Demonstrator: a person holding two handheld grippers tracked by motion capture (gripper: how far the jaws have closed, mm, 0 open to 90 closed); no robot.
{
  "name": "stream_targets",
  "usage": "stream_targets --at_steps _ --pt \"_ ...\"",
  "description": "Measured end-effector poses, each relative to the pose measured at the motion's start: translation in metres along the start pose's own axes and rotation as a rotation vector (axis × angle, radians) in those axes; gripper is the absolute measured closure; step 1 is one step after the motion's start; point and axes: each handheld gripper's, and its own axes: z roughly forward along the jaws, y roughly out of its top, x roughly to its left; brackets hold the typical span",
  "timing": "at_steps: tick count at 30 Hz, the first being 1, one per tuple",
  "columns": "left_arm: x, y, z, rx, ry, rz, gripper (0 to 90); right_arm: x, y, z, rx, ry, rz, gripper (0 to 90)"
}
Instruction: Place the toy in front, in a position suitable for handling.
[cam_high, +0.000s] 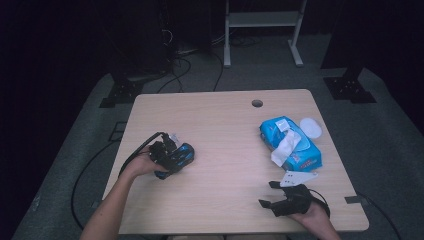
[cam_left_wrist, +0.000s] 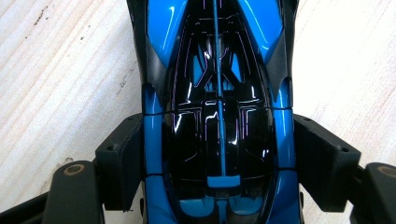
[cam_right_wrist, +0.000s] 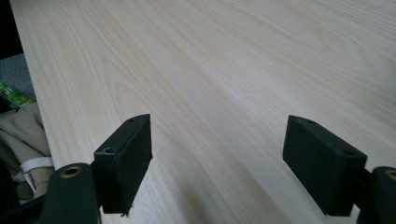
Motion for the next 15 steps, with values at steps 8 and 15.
stream_targets --at_steps 8,15 --pt "0.0001 0.0002 -0.0002 0.005 0.002 -0.004 25.9 0.0002 0.0001 0.0013 0.002 0.0 -0.001 23.1" --pt "0.0001 0.0002 -0.0003 0.004 0.002 -0.006 26.0 -0.0002 -0.0002 0.0016 0.001 -0.001 0.0 22.9"
